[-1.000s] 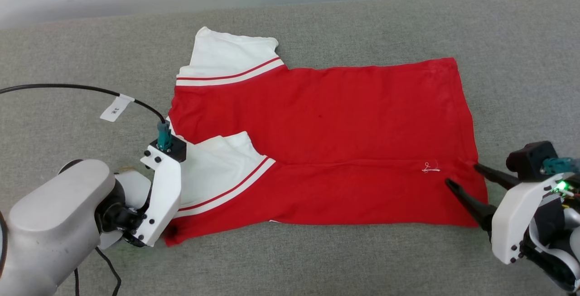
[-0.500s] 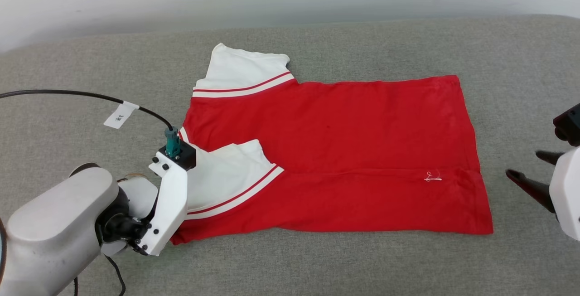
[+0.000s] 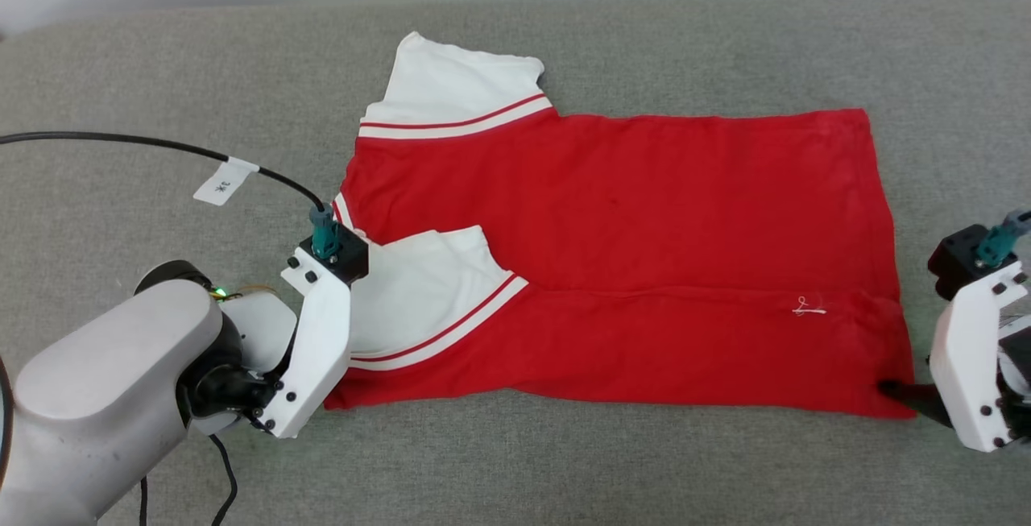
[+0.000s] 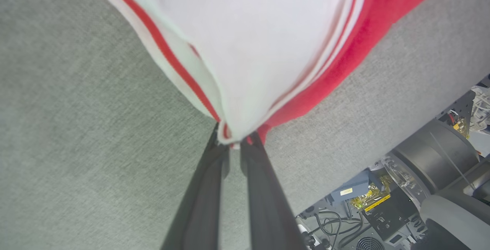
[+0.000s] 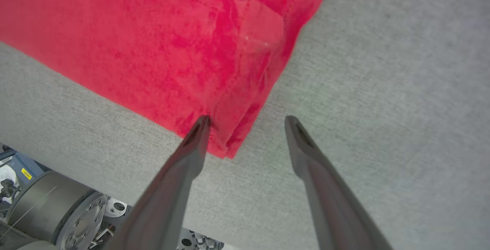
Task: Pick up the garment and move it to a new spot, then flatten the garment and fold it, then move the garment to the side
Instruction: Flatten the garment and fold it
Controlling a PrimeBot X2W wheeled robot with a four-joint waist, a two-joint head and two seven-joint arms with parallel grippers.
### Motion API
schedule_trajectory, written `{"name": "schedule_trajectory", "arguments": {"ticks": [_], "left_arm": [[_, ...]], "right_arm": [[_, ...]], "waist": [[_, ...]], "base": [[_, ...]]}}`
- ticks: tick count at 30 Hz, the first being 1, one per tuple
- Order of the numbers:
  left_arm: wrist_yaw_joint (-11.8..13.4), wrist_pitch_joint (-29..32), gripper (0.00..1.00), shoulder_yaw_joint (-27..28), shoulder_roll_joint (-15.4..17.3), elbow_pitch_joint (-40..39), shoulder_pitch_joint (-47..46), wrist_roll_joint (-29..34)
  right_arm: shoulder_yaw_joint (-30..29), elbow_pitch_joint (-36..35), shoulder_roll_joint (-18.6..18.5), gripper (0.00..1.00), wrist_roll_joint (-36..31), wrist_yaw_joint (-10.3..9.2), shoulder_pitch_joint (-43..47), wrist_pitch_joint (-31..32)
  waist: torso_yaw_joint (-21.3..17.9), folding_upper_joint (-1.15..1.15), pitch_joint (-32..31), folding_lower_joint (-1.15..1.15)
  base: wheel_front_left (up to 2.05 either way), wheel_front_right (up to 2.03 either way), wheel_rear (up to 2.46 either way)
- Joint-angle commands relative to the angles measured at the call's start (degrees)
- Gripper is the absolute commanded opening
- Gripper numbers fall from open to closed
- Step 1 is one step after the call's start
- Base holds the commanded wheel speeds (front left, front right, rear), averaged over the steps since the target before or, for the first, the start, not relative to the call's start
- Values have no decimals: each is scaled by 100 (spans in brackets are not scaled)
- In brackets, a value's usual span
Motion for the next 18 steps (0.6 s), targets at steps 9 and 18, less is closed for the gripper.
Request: {"name": "schedule_trajectory", "arguments": {"ticks": [9, 18], "left_arm": [[-10, -89, 0, -16, 41, 22, -78, 128], [-9, -278, 0, -66, 125, 188, 213, 66]], "right_arm": [[492, 809, 648, 100, 139, -4, 193, -310], [738, 611, 228, 0, 297, -4, -77, -930]], "waist": [[134, 0, 321, 0], [30, 0, 108, 0]], "base": [[0, 0, 0], [0, 0, 0]]}}
